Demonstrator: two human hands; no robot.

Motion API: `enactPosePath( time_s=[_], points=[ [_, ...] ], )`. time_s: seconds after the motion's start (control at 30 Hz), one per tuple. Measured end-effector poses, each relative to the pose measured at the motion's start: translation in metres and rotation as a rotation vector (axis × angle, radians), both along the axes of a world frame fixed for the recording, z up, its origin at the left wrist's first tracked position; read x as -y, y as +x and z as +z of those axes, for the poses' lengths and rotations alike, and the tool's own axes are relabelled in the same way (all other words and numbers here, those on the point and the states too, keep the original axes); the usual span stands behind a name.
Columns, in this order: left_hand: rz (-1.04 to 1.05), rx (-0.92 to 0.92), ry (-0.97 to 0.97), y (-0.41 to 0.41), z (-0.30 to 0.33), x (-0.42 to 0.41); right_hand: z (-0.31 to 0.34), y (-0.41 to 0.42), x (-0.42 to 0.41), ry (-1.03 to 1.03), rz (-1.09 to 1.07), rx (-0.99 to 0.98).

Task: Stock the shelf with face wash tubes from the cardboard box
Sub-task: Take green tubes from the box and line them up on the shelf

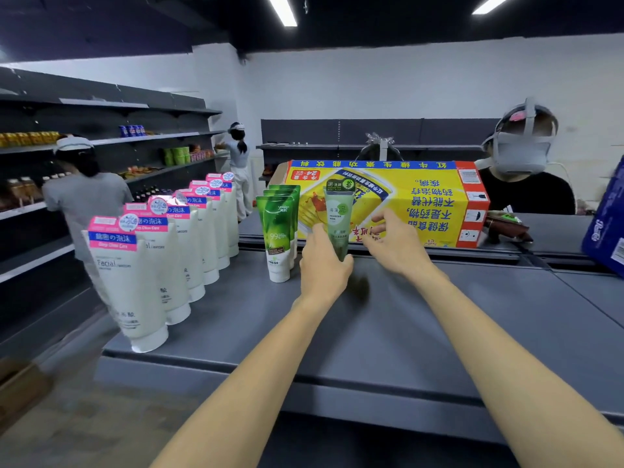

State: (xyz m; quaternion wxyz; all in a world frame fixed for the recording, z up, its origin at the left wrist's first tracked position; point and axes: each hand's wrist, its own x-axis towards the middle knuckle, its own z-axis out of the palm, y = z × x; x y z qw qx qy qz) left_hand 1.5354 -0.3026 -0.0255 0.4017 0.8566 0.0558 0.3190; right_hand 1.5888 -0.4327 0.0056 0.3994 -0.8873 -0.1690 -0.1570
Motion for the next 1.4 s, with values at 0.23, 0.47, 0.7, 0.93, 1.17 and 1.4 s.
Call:
enactPosePath(
  time_s=[0.23,0.47,0.7,0.93,1.17,1.4],
  points=[
    [-0.052,0.04,0.04,-0.049,0.024,-0.01,0.03,-0.058,0.006,-0.009,-0.033,0.065],
    [-0.173,0.042,0.068,-0.113,0.022,-0.04,0.033,-0.138,-0.011,0.018,-0.092,0.096],
    [-0.263,0.036,0.092,-0.171,0.019,-0.064,0.032,-0.216,-0.033,0.007,-0.138,0.094],
    [-0.495,0.01,-0.002,-0.234,-0.037,-0.07,-0.005,-0.288,-0.021,0.068,-0.178,0.017],
    [-0.528,-0.275,0.019,-0.264,-0.159,-0.048,-0.127,-0.323,0.005,0.066,-0.174,-0.199],
    [-0.497,-0.57,-0.004,-0.289,-0.269,-0.022,-0.248,-0.343,0.028,-0.026,-0.143,-0.448]
  ],
)
